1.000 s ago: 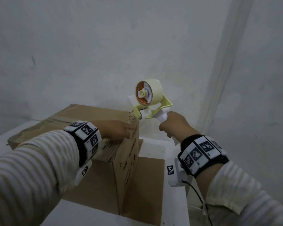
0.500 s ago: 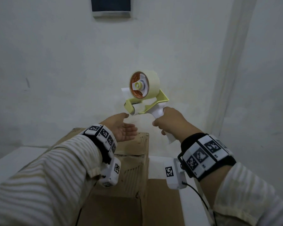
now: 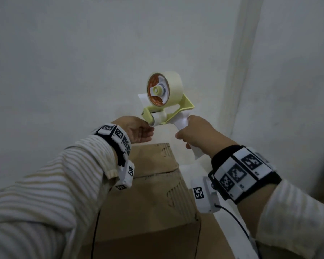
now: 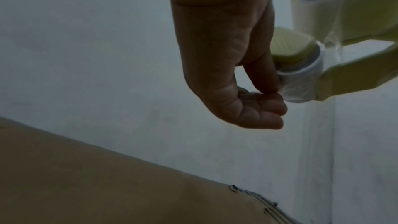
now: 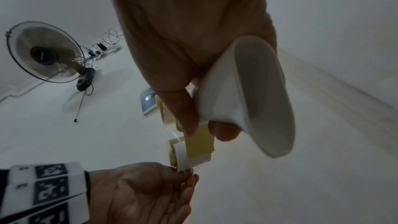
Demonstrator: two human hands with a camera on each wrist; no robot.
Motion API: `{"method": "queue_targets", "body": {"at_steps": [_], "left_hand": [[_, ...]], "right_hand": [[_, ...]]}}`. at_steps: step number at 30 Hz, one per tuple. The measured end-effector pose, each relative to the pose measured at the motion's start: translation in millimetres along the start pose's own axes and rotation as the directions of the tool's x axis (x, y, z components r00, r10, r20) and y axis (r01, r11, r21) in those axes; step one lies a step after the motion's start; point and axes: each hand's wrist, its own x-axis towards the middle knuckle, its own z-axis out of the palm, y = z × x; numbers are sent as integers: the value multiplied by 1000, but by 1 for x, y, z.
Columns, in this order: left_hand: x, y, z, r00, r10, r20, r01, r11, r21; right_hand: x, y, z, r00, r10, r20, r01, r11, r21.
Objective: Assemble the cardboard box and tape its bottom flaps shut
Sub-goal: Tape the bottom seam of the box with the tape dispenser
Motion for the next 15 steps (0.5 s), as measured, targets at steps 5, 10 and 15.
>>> {"method": "queue_targets", "body": {"at_steps": [5, 10, 15], "left_hand": [[24, 10, 20, 994, 99, -40, -82, 950, 302], [34, 17, 33, 954, 297, -32, -145, 554, 820], [53, 14, 37, 921, 385, 63, -93, 59, 994]], "right_hand": [[-11, -1, 2, 998, 68, -3, -68, 991, -118], [-14, 0, 12, 988, 145, 42, -137, 978, -157], [-11, 6, 23, 977, 203, 59, -182, 951, -251]]}}
